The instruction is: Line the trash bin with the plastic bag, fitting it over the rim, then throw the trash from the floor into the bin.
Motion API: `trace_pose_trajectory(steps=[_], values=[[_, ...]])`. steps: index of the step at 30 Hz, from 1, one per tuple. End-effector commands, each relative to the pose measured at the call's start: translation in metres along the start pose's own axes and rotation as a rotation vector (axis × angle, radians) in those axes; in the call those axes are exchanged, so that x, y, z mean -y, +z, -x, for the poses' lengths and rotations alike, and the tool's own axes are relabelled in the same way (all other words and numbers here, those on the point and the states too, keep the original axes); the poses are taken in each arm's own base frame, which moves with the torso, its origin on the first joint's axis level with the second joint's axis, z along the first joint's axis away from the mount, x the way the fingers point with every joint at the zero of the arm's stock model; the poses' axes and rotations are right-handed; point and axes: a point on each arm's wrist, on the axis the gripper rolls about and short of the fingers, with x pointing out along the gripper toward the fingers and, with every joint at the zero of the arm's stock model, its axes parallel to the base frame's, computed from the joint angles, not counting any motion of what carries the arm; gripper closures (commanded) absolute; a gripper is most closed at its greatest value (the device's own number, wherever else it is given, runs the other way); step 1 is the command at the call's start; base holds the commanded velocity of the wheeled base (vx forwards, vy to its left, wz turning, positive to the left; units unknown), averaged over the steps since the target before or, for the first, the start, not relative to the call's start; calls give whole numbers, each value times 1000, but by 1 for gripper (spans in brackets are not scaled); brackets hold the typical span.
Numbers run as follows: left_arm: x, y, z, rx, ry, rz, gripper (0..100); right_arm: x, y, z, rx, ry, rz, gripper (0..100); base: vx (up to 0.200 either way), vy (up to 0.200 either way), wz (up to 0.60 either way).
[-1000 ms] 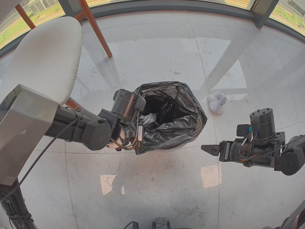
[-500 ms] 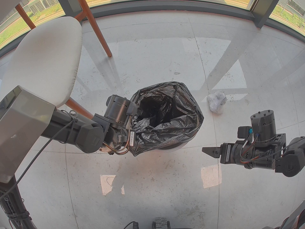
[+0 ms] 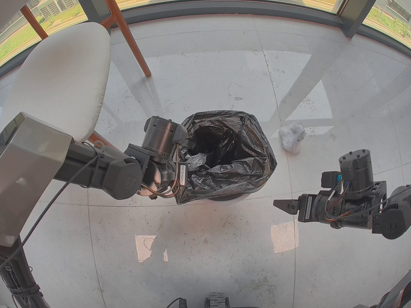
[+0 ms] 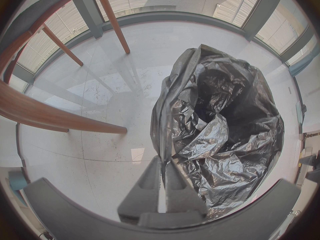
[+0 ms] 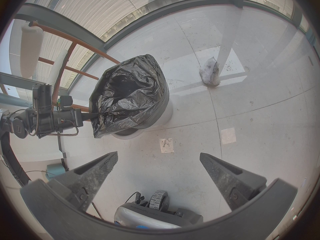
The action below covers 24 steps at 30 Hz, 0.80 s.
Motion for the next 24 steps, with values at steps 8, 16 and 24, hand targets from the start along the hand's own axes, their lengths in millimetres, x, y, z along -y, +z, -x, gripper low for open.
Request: trace_pose_trajectory(steps=[8, 16, 24], values=[[-2, -2, 8, 5, 2, 1, 0, 0, -1, 1, -1, -1, 0, 0, 0, 0, 0], [7, -5, 57, 22, -45, -12, 0, 1, -2, 1, -3, -5, -1, 0, 0, 0, 0], [3, -21, 82, 3, -118, -197, 0, 4, -10, 2, 7, 1, 1, 0, 0, 0, 0]])
